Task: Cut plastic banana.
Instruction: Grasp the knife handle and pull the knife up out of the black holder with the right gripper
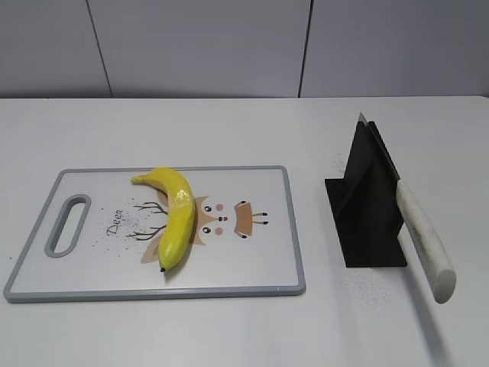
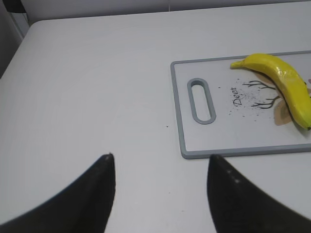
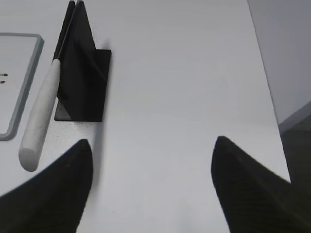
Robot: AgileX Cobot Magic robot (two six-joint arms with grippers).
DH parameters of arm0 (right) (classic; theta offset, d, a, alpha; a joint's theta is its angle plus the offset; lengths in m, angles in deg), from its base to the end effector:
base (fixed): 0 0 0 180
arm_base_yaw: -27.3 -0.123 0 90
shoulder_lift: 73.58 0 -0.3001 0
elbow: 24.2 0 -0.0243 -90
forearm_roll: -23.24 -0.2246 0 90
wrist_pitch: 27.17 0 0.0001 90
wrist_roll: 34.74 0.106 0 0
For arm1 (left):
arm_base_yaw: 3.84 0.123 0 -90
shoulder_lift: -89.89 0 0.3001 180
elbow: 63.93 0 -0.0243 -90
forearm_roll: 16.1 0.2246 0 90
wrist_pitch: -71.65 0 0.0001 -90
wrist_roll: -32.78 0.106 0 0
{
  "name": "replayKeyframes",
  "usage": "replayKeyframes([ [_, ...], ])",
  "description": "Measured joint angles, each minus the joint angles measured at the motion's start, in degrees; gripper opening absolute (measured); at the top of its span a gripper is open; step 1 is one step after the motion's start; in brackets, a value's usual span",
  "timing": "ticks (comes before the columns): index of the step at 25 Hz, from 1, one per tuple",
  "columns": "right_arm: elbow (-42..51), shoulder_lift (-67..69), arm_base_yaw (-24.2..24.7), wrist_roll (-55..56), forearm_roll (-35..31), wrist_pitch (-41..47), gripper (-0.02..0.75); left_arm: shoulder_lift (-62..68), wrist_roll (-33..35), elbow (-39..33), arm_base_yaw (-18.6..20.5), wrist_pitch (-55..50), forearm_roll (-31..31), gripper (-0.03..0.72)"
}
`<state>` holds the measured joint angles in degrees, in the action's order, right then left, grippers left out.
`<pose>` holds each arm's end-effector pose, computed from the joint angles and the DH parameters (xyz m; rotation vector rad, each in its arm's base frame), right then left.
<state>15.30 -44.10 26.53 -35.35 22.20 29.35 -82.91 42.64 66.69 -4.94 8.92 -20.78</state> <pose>0.0259 0.0020 0.3123 -0.0240 2.1902 0.0238 -0.0316 -0.0071 0.2529 0.2038 2.0695 -0.0051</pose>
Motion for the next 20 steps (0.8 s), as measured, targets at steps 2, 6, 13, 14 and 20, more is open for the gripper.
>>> replayKeyframes([
  [2,-2.33,5.78,0.0,0.0,0.0,0.25,0.574,0.0,0.0,0.0,0.0,0.0,0.22,0.561],
  [6,-6.0,17.54,0.0,0.0,-0.25,0.34,0.574,0.0,0.0,0.0,0.0,-0.05,0.41,0.52],
  [13,-12.39,33.91,-11.98,2.85,-1.01,0.46,0.574,0.0,0.0,0.0,0.06,-0.05,0.69,0.503],
  [14,-13.27,35.83,-15.12,3.44,-0.8,0.55,0.574,0.0,0.0,0.0,0.06,-0.05,0.69,0.503],
  [20,-15.32,44.54,-21.56,9.29,-2.08,0.9,0.574,0.0,0.0,0.0,0.06,-0.05,0.69,0.502],
])
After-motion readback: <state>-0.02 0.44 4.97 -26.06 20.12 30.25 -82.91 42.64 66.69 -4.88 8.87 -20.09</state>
